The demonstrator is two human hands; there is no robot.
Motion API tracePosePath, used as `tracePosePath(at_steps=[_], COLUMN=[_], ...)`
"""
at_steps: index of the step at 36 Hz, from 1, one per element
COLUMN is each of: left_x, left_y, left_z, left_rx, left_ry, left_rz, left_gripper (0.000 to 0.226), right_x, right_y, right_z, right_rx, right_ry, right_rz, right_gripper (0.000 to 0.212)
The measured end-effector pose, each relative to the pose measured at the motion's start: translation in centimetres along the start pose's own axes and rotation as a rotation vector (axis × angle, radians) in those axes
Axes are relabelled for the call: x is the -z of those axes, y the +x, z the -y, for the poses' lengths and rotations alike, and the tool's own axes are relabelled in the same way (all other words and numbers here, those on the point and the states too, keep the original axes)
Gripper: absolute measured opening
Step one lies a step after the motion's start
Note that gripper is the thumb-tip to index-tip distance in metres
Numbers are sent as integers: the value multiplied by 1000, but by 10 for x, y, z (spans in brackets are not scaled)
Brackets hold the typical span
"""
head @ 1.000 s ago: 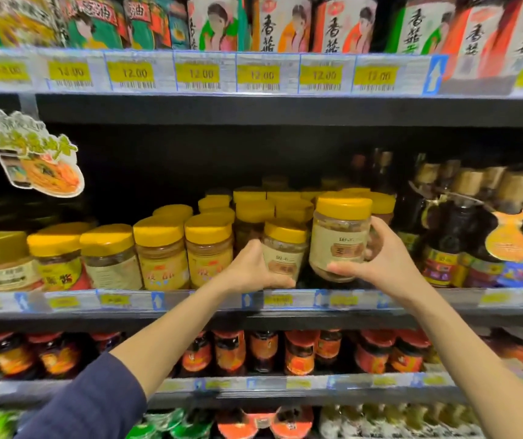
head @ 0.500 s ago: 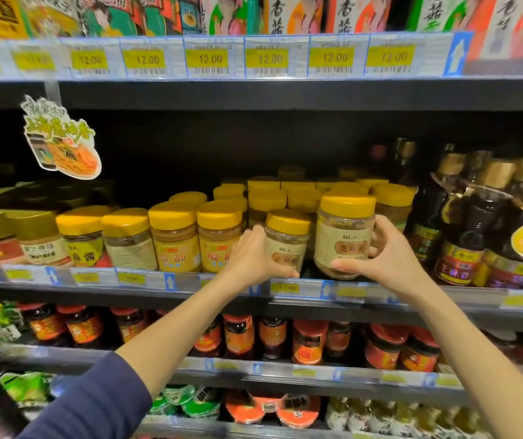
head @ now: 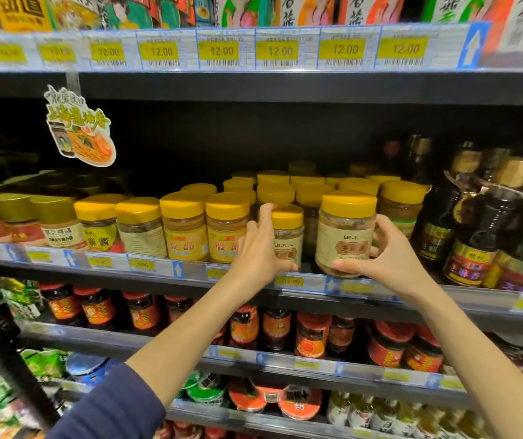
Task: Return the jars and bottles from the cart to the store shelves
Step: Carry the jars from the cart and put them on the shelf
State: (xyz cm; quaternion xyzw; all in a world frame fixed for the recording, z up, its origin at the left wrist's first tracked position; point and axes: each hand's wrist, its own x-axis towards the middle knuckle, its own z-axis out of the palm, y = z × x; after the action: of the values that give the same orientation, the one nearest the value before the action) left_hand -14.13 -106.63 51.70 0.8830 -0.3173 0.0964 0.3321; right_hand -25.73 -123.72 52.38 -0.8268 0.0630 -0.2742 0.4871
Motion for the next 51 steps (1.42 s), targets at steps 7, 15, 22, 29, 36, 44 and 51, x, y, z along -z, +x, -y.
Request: tracePosePath(at_steps=[7,15,22,29,36,44,51], left_x=[9,23,24,26,33,81,77], left_y=[-1,2,1,3,4,36,82], left_z=[-10,-19,-18,-8,-4,-27,-67], left_rx=[-6,-81,-136,-202,-238,-499,-375], left_ry=[166,491,594,637,569,64,111], left_rz=[25,-2,-33,-65,-32,118,440], left_gripper=[92,69,62,60,71,72,86], right_x=[0,-1,-3,-5,-7,-5,-7], right_y=[0,-1,0,1,3,10,10], right_z=[0,1,0,0,1,4,6], right_rx=[11,4,1,3,5,14,19], right_ry=[-14,-27,-32,-29,-14,2,9], right_rz=[14,5,3,-6,-14,-49,-36], right_gripper=[84,94,92,92,86,85,81])
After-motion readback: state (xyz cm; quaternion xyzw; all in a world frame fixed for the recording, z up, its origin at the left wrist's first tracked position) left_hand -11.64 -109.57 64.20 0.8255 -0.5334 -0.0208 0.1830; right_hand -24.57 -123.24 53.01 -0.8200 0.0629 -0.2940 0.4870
